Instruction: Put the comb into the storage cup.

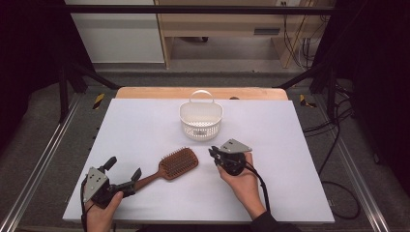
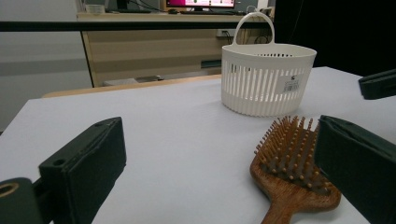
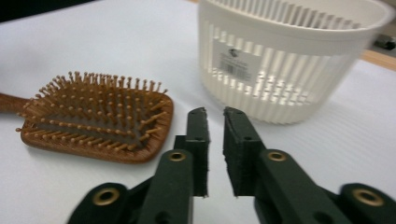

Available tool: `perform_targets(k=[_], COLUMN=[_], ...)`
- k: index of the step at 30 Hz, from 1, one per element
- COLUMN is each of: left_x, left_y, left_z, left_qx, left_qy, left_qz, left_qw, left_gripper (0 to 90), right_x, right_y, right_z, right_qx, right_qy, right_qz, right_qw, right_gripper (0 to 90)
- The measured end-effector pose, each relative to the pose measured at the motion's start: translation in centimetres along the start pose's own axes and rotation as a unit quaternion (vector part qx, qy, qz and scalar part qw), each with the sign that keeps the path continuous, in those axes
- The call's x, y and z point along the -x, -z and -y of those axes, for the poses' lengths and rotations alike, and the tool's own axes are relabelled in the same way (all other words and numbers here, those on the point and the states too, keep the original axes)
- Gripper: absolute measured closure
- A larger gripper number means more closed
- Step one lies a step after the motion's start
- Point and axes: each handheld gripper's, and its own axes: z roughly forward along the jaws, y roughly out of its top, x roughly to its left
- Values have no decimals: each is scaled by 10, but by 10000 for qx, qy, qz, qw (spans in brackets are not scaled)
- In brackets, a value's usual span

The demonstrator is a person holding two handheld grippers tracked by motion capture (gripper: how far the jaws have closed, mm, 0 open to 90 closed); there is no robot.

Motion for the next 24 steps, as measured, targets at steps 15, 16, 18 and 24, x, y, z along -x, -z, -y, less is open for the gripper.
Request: perform_targets(k=[15, 16, 18, 24], left_x=[12, 14, 17, 28], left_y=[-3, -4, -8, -23], left_z=[-11, -14, -20, -35], left_qx=[-398, -480, -678, -1319], left_qy=[-341, -406, -579, -558], left_qz=[134, 152, 120, 453], left_qw=[9985, 9979, 9959, 9887], left_gripper=[30, 30, 30, 41], right_x=[58, 62, 66, 64], right_y=[82, 83, 83, 85], right_z=[45, 47, 52, 57], right_qx=[1138, 1238, 1209, 1192], right_qy=[-382, -463, -476, -53], right_qz=[869, 813, 811, 823], right_qw=[9890, 9879, 9882, 9894], right_gripper=[80, 73, 75, 69])
